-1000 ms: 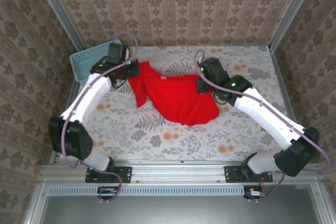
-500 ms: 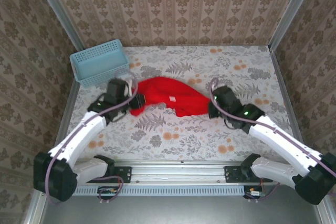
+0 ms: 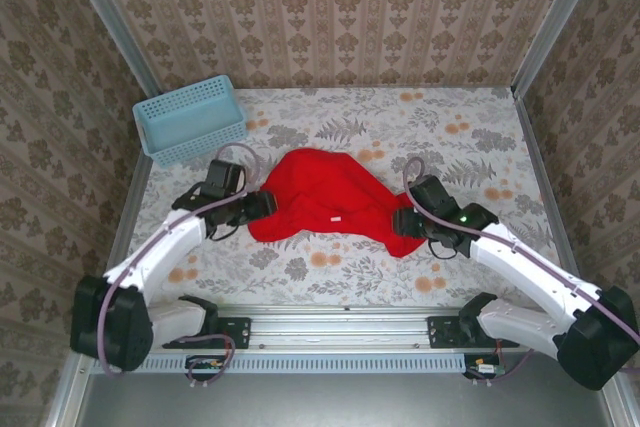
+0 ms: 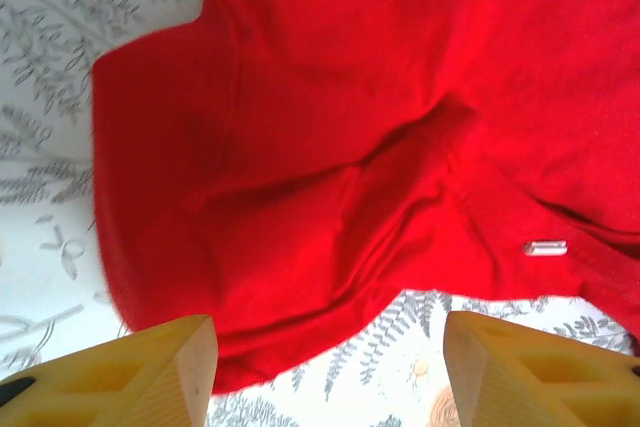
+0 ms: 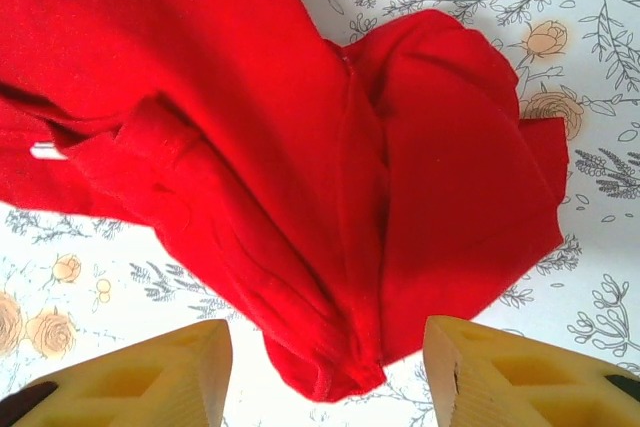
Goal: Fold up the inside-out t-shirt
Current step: Flatten out the T-shirt at the center of the table.
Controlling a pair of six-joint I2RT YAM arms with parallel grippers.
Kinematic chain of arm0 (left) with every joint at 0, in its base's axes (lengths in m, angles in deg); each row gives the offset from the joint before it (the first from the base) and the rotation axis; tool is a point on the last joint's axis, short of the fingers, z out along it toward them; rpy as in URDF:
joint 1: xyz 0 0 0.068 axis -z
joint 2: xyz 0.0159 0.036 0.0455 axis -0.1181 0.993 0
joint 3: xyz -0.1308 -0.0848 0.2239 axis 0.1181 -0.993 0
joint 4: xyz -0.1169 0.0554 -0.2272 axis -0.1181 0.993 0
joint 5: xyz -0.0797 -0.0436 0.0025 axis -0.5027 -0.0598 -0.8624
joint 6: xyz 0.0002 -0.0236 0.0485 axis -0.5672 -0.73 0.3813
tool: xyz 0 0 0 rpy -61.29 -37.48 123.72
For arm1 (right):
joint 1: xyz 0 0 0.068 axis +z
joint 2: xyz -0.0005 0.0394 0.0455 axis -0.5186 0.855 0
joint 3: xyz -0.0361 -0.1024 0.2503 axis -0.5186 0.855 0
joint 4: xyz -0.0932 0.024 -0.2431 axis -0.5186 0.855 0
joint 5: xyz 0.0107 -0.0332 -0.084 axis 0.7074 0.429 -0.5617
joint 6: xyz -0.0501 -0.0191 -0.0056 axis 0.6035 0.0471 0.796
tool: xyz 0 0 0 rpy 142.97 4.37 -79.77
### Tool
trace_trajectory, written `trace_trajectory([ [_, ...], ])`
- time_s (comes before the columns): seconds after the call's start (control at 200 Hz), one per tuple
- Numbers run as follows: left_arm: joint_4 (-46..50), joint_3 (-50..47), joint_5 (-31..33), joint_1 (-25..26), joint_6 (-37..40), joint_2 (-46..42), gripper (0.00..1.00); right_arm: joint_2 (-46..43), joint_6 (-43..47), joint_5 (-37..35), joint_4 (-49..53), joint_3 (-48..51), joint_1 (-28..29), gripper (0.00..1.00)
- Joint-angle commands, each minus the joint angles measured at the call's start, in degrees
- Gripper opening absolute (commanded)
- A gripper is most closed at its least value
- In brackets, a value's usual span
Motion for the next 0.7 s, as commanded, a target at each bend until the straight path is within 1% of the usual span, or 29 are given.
trace_trajectory([
  [0.0, 0.64, 3.37, -0.24, 0.13, 0.65, 6.45, 0.60, 2.66, -1.99, 1.78, -1.33, -0.88, -0.26, 0.54],
  [0.085, 2.39, 4.37, 2.41, 0.08, -0.59, 9.91, 0.59, 4.48, -2.78, 1.66, -1.40, -1.07, -0.26, 0.53],
  [0.18, 3.40, 3.56, 5.65, 0.17, -1.51, 10.09, 0.59, 4.90, -3.21, 1.10, -0.92, -0.62, -0.35, 0.53],
  [0.275, 3.21, 2.52, 7.04, 0.06, -1.33, 9.71, 0.60, 4.68, -3.29, 1.50, -1.64, 0.60, -0.35, 0.53],
  [0.38, 3.10, 1.91, 7.15, -0.73, -1.24, 10.69, 0.59, 6.48, -3.63, 3.61, -3.70, 1.30, -0.34, 0.53],
  [0.45, 2.70, 1.67, 7.20, -1.04, -1.09, 11.66, 0.58, 8.78, -4.13, 3.75, -3.87, 1.04, -0.35, 0.52],
  [0.515, 2.46, 1.67, 7.26, -1.38, -1.00, 12.64, 0.56, 10.95, -4.83, 2.40, -3.40, 0.63, -0.41, 0.51],
  [0.59, 1.70, 1.56, 6.63, -1.69, -0.76, 13.52, 0.52, 12.77, -6.01, -1.24, -1.62, 0.03, -0.35, 0.48],
  [0.695, 0.93, 1.69, 6.11, -1.89, -0.39, 14.62, 0.44, 13.88, -5.40, -0.42, -3.27, 0.74, -0.35, 0.48],
])
